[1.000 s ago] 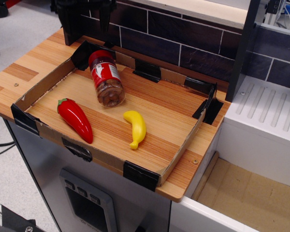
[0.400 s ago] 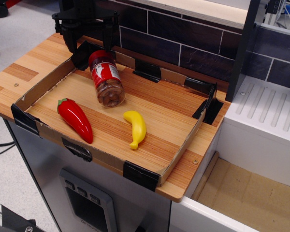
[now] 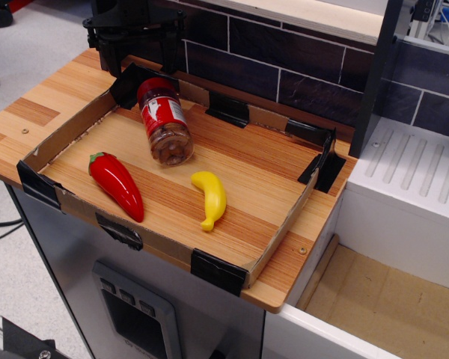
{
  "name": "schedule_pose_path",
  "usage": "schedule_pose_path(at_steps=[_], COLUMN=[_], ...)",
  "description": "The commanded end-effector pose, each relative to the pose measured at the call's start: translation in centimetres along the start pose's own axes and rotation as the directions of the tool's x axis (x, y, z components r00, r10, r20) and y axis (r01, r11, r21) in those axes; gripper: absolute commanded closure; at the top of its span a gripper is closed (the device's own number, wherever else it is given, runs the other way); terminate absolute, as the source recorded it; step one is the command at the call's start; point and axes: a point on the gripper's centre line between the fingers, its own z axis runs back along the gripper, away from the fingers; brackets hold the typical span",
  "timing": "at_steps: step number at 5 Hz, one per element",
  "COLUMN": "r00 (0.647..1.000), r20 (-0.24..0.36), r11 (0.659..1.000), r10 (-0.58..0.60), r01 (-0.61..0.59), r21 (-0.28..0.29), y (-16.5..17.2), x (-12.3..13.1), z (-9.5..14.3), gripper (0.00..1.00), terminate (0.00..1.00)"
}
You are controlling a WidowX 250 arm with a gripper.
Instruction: Upright basil bottle
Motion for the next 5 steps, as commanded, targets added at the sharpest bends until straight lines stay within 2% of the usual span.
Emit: schedule_pose_path(at_steps=[1, 5], r00=[0.999, 0.996], r20=[0.027, 0.050], r11=[0.999, 0.995], r10=[0.030, 0.074], r01=[-0.031, -0.077], r21=[0.044, 0.060], y=[0.0, 0.5], x=[0.1, -0.9], z=[-0.1, -2.8], gripper=[0.00, 0.00], terminate=[0.00, 0.00])
